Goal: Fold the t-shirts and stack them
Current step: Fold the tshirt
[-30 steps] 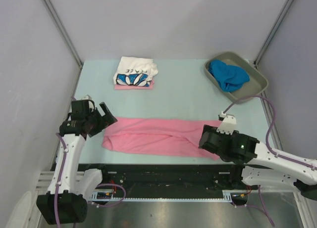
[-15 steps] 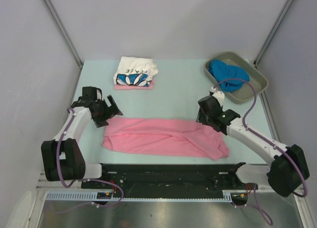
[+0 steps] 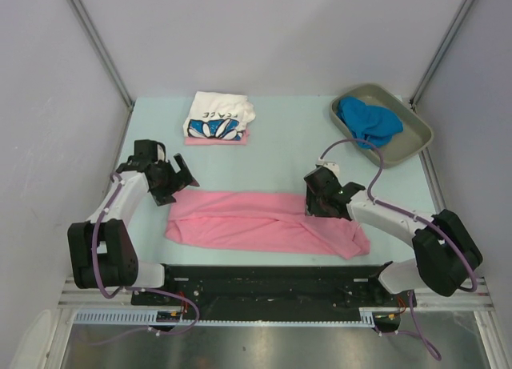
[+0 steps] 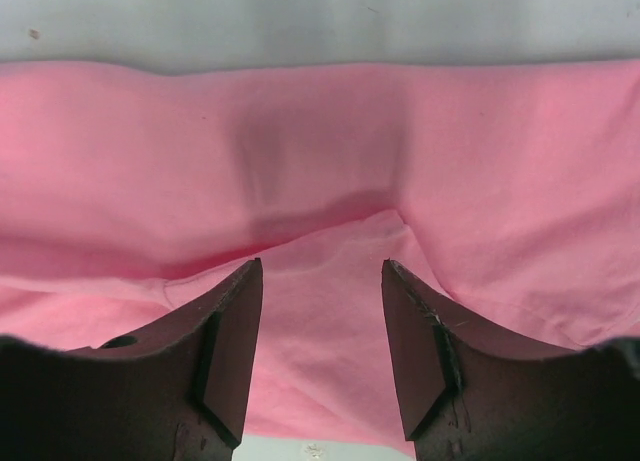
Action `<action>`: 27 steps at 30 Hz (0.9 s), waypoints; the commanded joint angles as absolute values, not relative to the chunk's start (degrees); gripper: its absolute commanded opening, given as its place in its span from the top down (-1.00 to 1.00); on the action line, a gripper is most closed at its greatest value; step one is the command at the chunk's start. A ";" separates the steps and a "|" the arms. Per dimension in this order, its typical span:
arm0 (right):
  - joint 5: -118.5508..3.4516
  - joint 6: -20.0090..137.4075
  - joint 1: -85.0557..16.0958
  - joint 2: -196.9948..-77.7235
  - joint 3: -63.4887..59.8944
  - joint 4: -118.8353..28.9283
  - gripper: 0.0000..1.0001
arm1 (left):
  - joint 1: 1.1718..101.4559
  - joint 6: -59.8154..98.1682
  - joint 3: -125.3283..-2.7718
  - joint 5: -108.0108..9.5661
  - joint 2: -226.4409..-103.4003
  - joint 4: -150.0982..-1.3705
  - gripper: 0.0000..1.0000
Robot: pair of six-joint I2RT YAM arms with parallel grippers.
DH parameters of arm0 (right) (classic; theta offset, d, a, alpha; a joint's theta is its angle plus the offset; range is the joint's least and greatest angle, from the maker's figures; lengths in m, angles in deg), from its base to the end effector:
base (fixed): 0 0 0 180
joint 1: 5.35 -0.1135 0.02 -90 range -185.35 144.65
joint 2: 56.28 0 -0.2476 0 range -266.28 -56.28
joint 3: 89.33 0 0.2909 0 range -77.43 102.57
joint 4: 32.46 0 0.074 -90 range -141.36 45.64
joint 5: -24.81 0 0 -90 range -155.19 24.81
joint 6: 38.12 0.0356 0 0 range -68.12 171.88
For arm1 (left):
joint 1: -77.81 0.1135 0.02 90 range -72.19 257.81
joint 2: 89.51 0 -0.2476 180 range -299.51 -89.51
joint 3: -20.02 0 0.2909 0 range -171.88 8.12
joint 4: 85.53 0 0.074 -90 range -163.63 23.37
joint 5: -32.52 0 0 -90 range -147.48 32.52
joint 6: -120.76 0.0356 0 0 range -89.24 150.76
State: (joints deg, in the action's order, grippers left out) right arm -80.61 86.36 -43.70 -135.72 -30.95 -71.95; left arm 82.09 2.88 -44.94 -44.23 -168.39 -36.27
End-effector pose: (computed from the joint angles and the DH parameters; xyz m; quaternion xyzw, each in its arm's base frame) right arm 0.2406 0.1783 0.1581 0.0017 0.9590 0.0451 0.2797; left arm 0.3034 0.0145 0.1895 -0.2419 0.9358 -0.1570 0.2026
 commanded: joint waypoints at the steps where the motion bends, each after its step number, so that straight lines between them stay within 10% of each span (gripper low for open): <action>1: -81.36 86.95 -43.67 -136.52 -32.25 -70.46 -0.11 | 82.21 4.21 -44.97 -43.25 -168.35 -37.86 -0.99; 11: -81.98 87.30 -41.83 -139.33 -33.22 -68.35 -0.03 | 82.12 4.39 -44.70 -43.68 -168.35 -37.86 -0.99; 20: -82.94 87.22 -41.74 -138.20 -33.22 -69.40 0.89 | 82.12 4.92 -44.53 -44.39 -168.79 -37.95 -1.00; 27: -86.54 87.92 -44.11 -133.55 -33.22 -73.61 1.00 | 82.21 4.65 -44.35 -44.04 -168.36 -37.86 -0.99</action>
State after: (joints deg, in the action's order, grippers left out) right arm -82.23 87.09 -42.43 -138.19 -33.12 -70.47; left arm 82.09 3.45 -44.68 -44.27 -168.80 -36.75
